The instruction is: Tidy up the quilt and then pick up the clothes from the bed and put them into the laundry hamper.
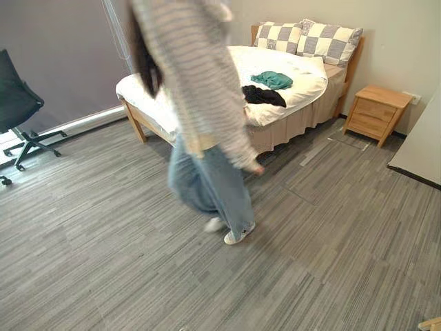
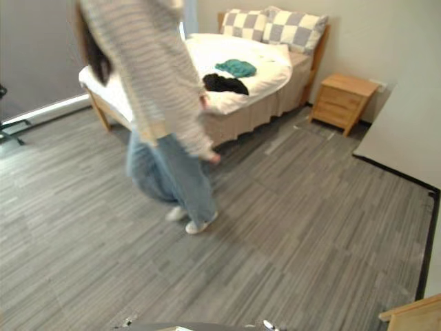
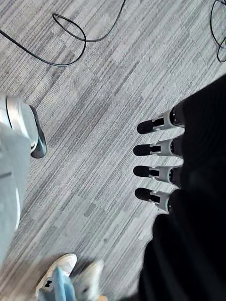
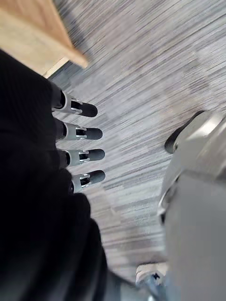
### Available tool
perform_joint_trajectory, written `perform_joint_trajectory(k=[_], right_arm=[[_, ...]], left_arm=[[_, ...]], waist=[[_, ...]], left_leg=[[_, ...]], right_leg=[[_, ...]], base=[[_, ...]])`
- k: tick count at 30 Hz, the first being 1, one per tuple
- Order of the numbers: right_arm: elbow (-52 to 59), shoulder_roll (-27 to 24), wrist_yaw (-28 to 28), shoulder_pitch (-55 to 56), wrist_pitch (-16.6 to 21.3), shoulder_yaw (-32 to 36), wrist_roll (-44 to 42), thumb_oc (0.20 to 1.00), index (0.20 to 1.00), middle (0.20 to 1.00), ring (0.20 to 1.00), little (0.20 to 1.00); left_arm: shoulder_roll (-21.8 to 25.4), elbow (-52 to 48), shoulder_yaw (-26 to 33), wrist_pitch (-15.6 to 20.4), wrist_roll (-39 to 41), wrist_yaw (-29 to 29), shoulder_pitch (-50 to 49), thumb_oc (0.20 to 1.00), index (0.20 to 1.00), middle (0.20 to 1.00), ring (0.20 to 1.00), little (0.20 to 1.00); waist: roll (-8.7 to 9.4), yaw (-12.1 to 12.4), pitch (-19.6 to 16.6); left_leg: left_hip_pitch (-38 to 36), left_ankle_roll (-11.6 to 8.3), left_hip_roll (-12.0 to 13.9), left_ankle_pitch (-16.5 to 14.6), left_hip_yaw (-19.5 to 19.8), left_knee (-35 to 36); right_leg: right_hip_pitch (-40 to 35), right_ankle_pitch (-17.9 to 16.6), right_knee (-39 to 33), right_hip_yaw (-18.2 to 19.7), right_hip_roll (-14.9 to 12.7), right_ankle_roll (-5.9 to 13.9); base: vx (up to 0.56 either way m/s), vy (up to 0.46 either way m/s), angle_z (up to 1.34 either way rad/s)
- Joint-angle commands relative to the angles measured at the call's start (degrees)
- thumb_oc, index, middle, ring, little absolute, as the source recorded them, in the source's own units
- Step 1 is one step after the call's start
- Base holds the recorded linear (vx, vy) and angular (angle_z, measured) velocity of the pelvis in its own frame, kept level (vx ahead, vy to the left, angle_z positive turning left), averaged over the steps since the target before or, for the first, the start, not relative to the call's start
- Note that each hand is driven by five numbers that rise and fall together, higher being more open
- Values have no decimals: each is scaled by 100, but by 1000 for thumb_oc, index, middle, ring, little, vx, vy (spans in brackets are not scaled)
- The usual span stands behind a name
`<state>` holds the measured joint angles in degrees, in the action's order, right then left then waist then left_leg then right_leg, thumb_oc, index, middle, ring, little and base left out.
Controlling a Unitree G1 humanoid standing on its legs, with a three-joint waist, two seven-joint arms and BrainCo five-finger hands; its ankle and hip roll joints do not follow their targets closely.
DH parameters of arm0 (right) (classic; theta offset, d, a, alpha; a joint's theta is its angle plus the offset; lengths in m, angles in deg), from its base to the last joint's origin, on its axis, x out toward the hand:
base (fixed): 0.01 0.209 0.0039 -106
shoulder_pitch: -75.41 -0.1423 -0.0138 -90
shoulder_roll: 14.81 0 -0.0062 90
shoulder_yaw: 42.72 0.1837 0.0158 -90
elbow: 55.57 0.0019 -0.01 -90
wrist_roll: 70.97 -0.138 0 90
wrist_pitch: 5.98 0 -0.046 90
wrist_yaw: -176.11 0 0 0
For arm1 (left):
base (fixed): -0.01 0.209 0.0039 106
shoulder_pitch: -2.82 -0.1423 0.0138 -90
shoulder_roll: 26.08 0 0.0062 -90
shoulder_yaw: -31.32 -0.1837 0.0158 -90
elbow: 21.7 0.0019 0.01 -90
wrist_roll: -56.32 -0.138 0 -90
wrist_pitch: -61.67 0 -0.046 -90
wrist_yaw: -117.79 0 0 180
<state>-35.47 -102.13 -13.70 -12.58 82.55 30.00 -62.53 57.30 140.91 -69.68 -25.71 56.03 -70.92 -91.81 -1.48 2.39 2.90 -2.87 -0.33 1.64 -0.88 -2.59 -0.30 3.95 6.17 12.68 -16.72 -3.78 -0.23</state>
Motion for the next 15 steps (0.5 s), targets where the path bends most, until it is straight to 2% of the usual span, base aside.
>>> perform_joint_trajectory(k=[1, 5, 15], right_arm=[[-70, -123, -126, -696, 89, -57, 64, 1000, 1000, 1000, 1000, 1000], [-74, -113, -162, -705, 88, -74, 73, 1000, 1000, 1000, 1000, 1000], [-47, -77, -225, -727, 67, -72, 63, 1000, 1000, 1000, 1000, 1000]], left_arm=[[-13, 73, -17, 117, -119, -171, 457, 1000, 1000, 1000, 1000, 1000], [27, 108, -210, 75, -408, -238, 529, 1000, 1000, 1000, 1000, 1000], [136, 41, -232, 69, -375, -303, 647, 1000, 1000, 1000, 1000, 1000]], waist=[[-14, 129, 680], [-6, 74, 732], [120, 34, 886]], left_leg=[[-415, -365, 161, -60, -134, 530], [-370, -346, 152, -74, -169, 530], [-242, -255, 134, -147, -226, 530]], right_leg=[[-1278, -297, -1768, -117, -387, 760], [-1207, -333, -1768, -58, -393, 781], [-951, -413, -1711, 127, -388, 830]], base=[[-5, 23, 7], [9, 28, -4], [33, 50, -12]])
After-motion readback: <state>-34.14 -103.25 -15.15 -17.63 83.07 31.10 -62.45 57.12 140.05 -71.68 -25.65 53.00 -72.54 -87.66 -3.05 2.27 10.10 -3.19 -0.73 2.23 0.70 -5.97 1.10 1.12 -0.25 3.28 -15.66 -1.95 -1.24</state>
